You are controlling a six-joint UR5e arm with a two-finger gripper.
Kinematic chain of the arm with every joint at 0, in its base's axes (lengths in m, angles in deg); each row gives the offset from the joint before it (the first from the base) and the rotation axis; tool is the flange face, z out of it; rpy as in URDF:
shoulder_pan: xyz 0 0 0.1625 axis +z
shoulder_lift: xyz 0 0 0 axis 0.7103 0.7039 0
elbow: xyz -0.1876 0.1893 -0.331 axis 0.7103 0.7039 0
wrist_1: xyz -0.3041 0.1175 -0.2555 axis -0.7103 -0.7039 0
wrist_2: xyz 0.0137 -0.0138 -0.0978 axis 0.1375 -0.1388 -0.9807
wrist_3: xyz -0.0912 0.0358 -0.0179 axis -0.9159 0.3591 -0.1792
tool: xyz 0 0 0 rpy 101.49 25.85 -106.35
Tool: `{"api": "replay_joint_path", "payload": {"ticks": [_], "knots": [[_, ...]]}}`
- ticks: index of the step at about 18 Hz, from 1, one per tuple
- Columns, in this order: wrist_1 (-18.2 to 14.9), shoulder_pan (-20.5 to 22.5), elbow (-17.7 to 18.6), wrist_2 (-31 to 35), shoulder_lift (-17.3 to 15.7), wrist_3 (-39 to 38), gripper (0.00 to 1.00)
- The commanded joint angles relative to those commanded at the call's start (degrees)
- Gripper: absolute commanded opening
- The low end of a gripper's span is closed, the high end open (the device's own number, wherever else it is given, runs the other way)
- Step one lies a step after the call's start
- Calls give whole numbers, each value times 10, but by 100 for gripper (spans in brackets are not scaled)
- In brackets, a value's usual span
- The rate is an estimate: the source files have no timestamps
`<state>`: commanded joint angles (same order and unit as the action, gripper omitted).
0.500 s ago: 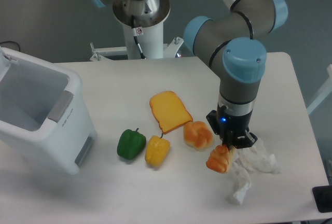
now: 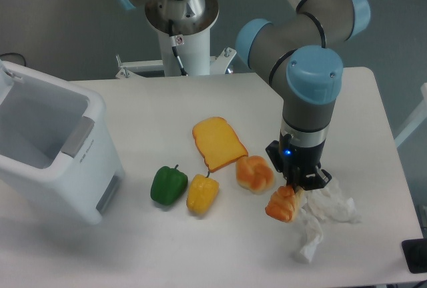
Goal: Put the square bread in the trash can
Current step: 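Close the gripper on the twisted bread roll beside the tissue, then lift the bread roll and carry it toward the white trash bin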
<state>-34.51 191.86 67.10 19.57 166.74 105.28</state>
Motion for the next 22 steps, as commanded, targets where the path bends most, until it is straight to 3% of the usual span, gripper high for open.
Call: {"api": "replay_joint_path", "payload": {"ticks": [6,16,22], "knots": [[-3,-16,17,-53,-69,-33,12],[-2,-112,19,-113,-135,-229,14],[-2,-170,39,-118,-178,-284,15]]}}
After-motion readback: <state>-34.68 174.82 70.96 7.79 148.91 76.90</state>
